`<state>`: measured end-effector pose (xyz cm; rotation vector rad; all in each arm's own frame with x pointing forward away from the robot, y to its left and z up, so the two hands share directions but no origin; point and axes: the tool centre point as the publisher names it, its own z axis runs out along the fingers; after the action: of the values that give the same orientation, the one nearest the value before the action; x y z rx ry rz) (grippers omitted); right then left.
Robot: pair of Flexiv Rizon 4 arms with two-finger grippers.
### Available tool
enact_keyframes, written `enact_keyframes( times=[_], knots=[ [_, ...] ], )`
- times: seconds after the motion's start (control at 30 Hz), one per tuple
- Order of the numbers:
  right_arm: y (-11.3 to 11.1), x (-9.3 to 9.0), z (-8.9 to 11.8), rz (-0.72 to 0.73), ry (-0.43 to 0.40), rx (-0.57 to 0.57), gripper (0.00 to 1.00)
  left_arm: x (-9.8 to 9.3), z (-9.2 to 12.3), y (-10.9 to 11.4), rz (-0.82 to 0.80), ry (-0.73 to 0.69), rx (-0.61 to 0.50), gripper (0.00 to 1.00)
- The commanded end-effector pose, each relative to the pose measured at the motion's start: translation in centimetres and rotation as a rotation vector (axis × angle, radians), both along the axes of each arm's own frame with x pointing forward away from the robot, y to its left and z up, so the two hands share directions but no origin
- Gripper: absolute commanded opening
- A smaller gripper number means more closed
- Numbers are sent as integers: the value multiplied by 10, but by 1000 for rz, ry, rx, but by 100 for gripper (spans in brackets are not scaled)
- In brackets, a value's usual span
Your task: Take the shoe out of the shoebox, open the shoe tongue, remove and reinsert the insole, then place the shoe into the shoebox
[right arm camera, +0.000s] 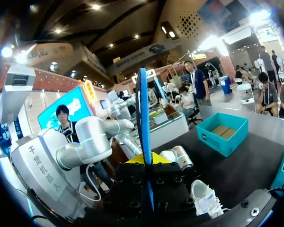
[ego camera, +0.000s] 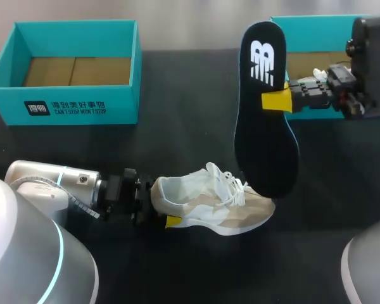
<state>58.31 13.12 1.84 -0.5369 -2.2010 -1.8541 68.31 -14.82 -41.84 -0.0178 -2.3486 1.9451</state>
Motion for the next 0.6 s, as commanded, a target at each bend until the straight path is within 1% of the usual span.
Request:
enact_keyframes(
  times=[0.03,0.23,0.5,0.53,0.57,0.6],
  knots=[
    [5,8,1,5,12,1,0,0,0,0,1,0,1,0],
    [6,17,-2,26,40,21,0,0,0,0,1,0,1,0],
    [6,20,-3,35,49,38,0,0,0,0,1,0,1,0],
    [6,20,-3,35,49,38,0,0,0,0,1,0,1,11],
    [6,20,-3,35,49,38,0,0,0,0,1,0,1,37],
    [6,20,-3,35,49,38,0,1,1,1,1,1,0,86]
  ],
)
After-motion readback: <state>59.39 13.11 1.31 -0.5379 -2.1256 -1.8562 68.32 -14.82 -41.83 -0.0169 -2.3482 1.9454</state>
